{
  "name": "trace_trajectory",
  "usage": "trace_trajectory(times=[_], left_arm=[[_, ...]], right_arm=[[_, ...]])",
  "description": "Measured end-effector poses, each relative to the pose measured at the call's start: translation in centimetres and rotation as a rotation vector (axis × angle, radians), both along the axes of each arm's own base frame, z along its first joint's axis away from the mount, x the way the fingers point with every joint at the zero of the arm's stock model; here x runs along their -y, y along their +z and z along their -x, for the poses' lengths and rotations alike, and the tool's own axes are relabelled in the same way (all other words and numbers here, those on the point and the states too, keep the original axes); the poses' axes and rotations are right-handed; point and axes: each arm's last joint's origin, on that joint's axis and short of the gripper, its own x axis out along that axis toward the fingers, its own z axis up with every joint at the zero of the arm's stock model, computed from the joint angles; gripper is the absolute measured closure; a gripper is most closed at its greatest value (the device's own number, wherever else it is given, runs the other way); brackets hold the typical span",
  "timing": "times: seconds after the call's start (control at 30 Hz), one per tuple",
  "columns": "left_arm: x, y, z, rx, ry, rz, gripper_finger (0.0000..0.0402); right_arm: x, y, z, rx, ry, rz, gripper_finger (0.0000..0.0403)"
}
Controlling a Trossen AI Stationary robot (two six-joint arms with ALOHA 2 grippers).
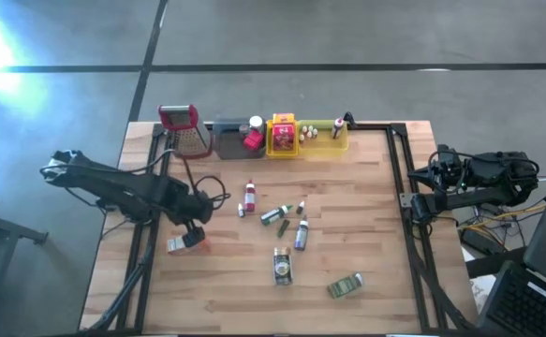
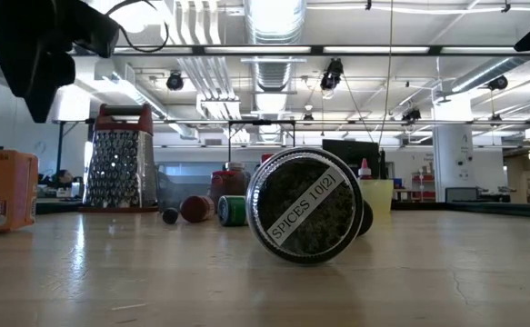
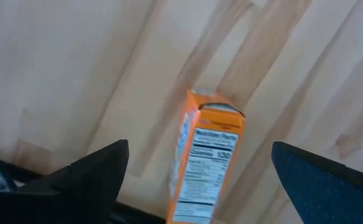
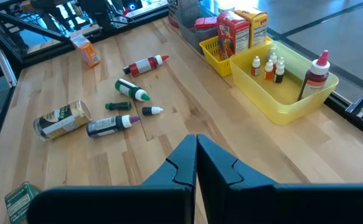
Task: Pick & Place Kitchen Items
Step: Put the orange cereal box into the yellow bin
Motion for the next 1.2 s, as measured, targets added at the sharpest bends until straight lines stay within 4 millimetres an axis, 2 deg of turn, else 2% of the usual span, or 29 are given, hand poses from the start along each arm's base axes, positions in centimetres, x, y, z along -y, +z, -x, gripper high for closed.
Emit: trace_trajectory(times=[0.27, 0.57, 0.9, 1.2], left_arm=[[1.0, 0.3, 0.3, 0.0, 0.041, 0.026, 0.0001], [2.7, -0.4, 0.1, -0.038, 0.053, 0.001, 0.0001], [3.6, -0.5, 0.6, -0.059, 0.052, -0.017, 0.0001], [4.9, -1.5, 0.9, -0.095, 0.015, -0.048, 0.0001]], right_arm=[[0.0, 0.0, 0.0, 0.0, 0.0, 0.0, 0.0394], [0.0, 0.0, 0.0, 0.0, 0.0, 0.0, 0.0394], [0.0, 0.0, 0.0, 0.0, 0.0, 0.0, 0.0394], [0.0, 0.0, 0.0, 0.0, 0.0, 0.0, 0.0394]])
